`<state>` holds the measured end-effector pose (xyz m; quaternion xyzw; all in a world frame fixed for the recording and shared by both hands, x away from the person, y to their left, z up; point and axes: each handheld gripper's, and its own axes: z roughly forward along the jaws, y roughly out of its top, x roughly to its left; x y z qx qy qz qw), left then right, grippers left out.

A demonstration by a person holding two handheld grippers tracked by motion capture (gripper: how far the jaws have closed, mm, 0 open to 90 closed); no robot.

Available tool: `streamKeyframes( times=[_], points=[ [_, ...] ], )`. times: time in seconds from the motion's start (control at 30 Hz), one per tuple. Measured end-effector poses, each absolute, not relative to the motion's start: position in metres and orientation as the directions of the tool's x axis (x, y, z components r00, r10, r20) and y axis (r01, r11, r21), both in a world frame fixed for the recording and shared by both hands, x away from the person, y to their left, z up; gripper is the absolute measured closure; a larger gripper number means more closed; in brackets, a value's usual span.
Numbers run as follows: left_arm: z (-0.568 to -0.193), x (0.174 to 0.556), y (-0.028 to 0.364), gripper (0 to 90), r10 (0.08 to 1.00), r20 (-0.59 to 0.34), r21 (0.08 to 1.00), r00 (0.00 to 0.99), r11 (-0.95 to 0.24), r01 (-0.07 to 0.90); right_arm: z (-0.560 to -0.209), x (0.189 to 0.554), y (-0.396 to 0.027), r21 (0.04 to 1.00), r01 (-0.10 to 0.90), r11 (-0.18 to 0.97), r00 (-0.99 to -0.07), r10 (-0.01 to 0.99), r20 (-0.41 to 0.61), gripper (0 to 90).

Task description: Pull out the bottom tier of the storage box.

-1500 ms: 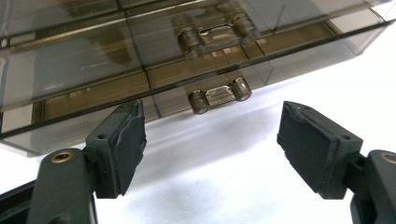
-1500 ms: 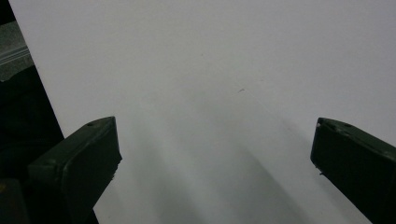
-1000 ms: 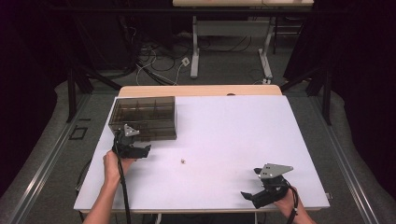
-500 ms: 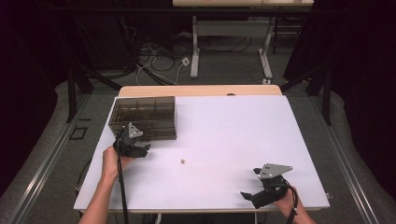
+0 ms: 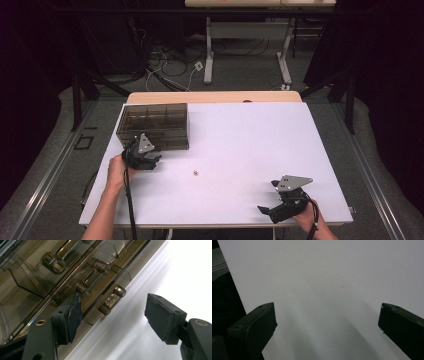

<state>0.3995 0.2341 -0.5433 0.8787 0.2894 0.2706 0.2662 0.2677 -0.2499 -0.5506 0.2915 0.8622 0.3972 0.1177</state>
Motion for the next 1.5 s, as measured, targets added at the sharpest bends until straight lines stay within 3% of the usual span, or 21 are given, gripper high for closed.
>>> streamKeyframes(
  times=[1.5],
  points=[
    [-0.5429,0.4018,0.2428,64.8,0.669,0.354,0.639,0.654,-0.683,0.353,-0.552,0.2669,-0.2475,0.74,0.415,0.53,-0.808,0.588,0.032,1.0]
  ],
)
